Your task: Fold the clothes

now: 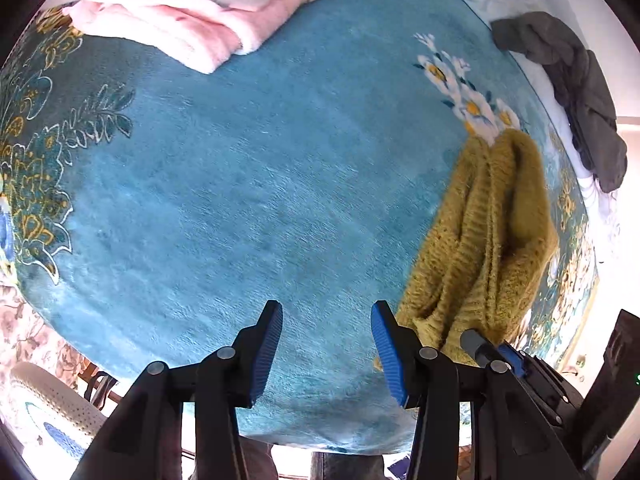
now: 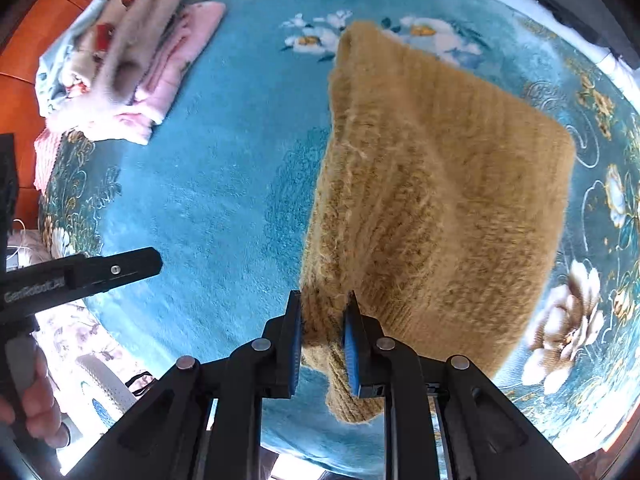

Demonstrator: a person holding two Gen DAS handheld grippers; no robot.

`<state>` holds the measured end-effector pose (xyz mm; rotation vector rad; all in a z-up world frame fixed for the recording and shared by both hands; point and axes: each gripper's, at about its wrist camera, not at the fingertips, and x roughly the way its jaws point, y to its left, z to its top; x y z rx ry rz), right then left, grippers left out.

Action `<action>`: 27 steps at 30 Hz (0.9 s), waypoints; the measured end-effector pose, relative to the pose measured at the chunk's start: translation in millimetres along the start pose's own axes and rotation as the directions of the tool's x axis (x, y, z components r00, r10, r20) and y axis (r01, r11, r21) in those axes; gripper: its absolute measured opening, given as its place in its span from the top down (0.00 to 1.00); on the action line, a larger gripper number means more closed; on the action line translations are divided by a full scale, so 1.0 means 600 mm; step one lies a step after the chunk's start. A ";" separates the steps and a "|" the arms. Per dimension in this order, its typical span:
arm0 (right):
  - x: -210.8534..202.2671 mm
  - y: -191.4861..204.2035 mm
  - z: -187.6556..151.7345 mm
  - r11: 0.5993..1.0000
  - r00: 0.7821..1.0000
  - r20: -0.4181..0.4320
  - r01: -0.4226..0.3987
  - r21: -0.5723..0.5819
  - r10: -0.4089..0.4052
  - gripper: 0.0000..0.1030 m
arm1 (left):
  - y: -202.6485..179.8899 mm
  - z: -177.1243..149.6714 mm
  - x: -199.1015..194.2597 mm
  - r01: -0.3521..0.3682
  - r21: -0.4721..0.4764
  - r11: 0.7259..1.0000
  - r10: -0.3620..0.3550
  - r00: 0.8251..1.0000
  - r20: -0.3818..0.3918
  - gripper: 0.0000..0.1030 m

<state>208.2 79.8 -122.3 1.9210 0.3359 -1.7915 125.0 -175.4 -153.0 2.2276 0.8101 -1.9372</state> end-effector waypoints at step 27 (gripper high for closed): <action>-0.035 -0.238 -0.094 0.913 0.996 -0.054 -0.039 0.407 0.067 0.52 | -0.245 0.116 0.092 0.169 0.363 0.916 -0.175 0.984 -0.016 0.88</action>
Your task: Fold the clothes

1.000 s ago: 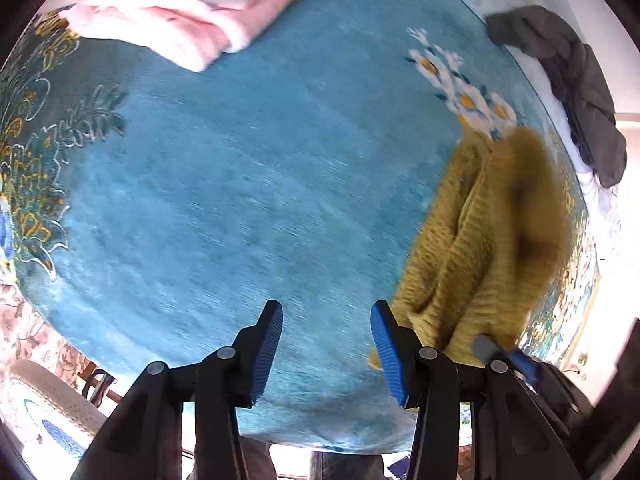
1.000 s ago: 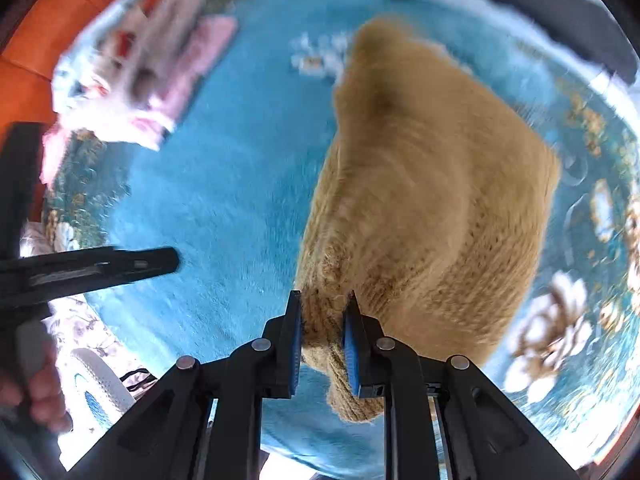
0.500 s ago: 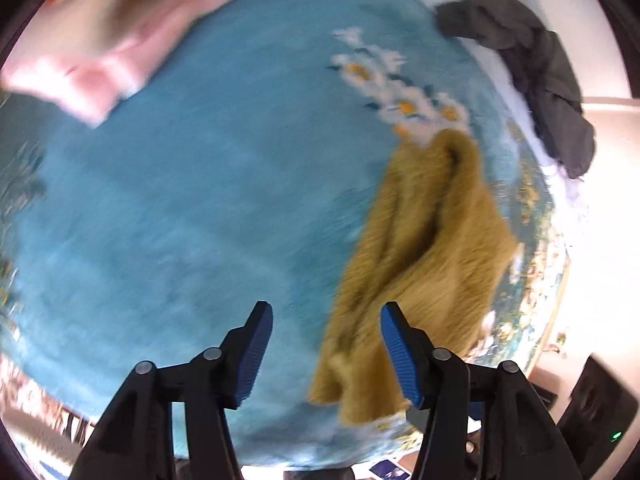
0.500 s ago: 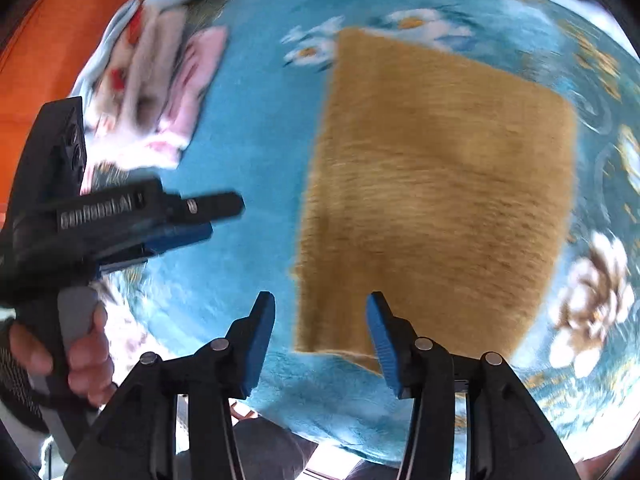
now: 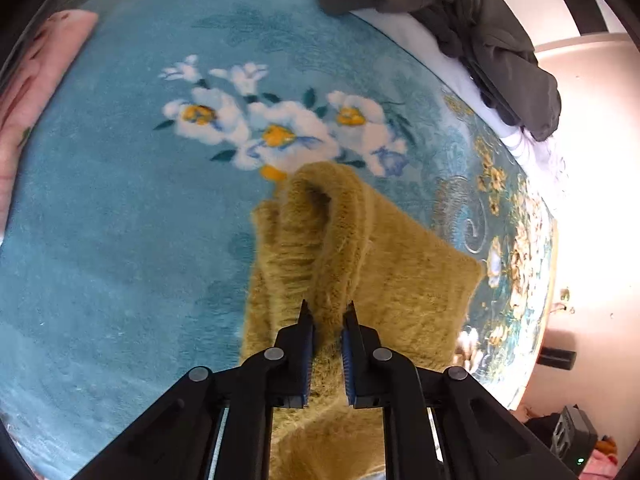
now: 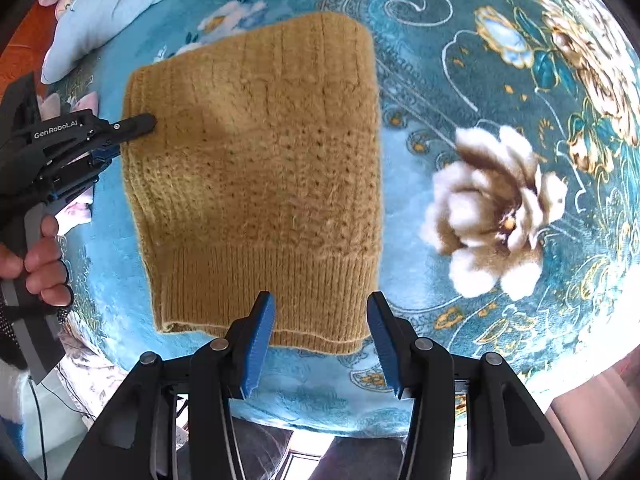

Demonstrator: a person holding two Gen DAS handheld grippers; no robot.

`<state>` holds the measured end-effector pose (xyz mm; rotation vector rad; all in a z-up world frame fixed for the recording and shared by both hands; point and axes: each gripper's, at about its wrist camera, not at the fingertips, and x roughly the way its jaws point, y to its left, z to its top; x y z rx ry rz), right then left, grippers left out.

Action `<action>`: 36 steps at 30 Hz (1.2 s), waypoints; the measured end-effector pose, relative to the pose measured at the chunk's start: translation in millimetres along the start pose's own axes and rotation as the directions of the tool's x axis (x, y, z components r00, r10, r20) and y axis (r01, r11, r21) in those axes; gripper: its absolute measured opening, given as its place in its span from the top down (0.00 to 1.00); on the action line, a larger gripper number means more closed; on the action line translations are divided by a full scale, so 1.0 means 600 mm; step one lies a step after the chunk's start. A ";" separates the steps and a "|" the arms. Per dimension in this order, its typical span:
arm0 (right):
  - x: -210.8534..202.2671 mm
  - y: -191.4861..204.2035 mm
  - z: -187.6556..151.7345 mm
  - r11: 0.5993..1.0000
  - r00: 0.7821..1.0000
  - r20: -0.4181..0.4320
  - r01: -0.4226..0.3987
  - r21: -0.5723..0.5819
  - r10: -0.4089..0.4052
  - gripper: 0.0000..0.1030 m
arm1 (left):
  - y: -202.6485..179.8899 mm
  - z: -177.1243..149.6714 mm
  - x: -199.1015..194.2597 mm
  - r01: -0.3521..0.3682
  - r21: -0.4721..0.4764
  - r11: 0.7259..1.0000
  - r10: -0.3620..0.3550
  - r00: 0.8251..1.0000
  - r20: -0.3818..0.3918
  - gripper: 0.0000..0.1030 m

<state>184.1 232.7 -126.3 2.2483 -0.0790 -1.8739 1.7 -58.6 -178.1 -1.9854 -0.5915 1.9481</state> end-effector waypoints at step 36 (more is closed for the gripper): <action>0.051 0.007 -0.044 0.998 0.996 -0.089 -0.027 -0.054 0.023 0.52 | 0.002 0.056 0.078 0.126 0.102 0.987 -0.121 0.991 -0.057 0.61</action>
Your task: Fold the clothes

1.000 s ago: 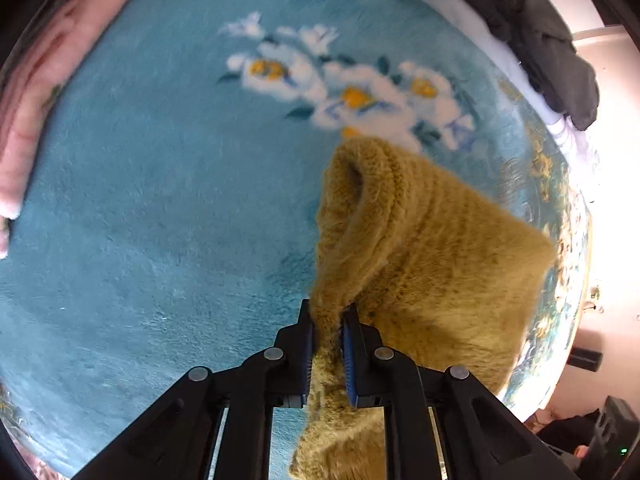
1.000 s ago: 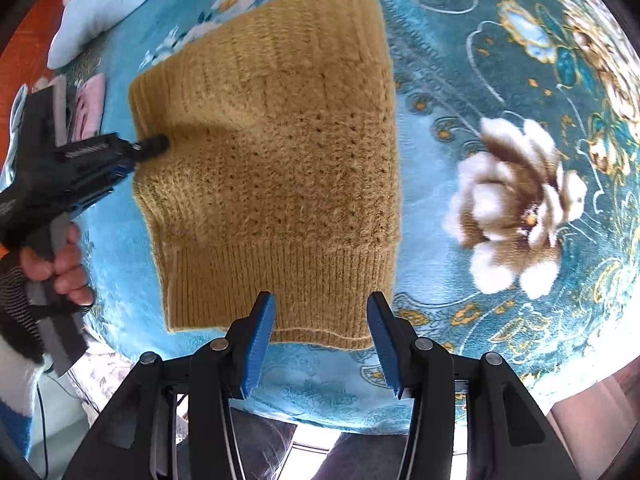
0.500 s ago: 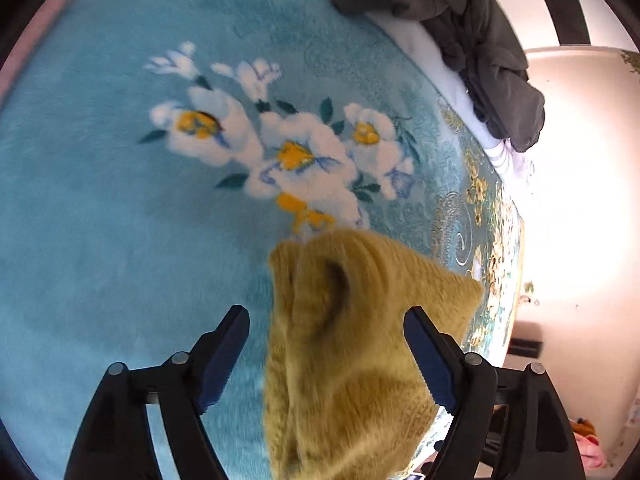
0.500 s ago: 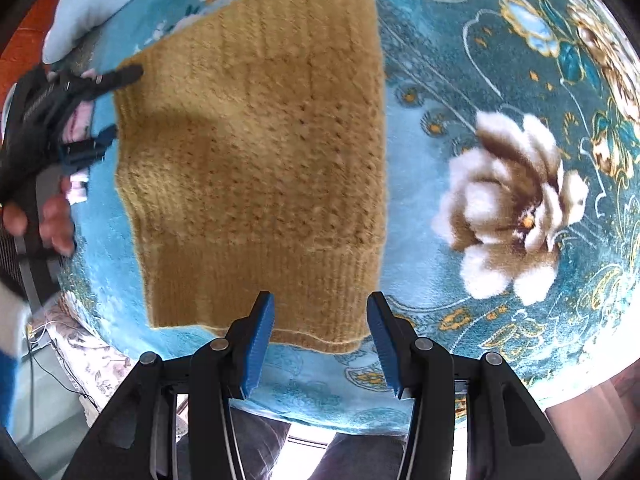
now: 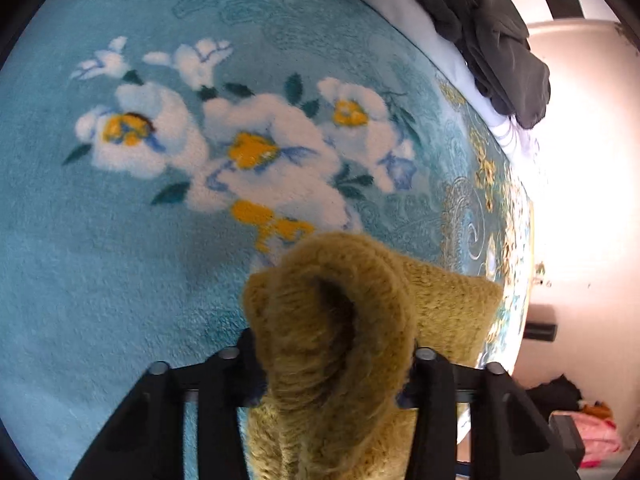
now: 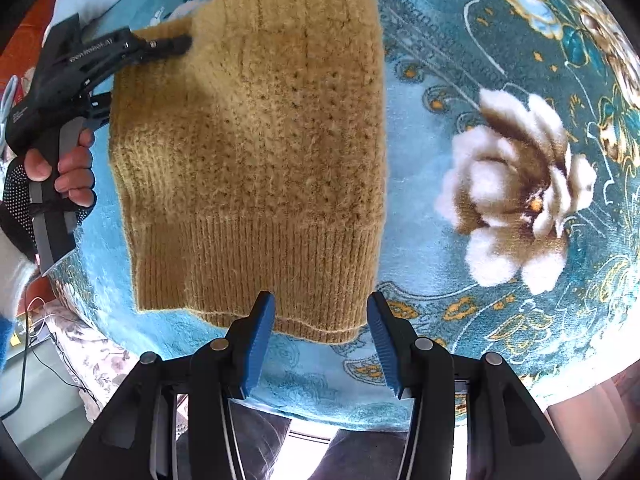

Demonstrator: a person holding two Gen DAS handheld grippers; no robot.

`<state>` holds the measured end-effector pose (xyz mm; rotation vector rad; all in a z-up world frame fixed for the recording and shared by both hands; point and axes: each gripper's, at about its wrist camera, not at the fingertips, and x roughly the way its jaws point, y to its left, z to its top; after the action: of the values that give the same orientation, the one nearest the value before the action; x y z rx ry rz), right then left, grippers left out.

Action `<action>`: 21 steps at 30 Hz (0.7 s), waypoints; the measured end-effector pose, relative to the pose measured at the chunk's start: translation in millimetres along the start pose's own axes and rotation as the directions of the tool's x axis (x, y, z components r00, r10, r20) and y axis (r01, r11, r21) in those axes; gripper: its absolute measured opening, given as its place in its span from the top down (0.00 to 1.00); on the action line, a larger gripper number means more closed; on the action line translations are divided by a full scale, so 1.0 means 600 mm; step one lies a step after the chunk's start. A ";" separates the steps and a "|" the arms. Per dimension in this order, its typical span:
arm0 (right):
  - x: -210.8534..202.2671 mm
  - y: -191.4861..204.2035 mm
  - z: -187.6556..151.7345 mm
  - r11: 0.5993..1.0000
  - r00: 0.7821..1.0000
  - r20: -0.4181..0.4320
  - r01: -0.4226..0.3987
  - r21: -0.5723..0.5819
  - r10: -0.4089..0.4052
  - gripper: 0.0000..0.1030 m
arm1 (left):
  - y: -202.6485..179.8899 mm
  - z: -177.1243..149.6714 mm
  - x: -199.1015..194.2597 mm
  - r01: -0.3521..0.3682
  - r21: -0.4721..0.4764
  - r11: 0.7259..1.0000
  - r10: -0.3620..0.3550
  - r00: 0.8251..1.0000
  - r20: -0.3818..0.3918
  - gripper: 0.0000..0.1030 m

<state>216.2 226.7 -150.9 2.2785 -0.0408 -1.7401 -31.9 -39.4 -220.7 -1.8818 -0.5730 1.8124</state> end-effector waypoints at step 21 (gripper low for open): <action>-0.137 -0.246 -0.057 0.976 0.979 0.197 -0.094 0.196 0.054 0.52 | -0.529 -0.194 -0.169 -0.075 0.314 0.947 0.012 0.980 0.200 0.67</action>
<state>204.7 391.1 -99.5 2.2035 -0.3540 -1.9897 86.1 151.6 51.3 -1.5225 -0.2792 1.9962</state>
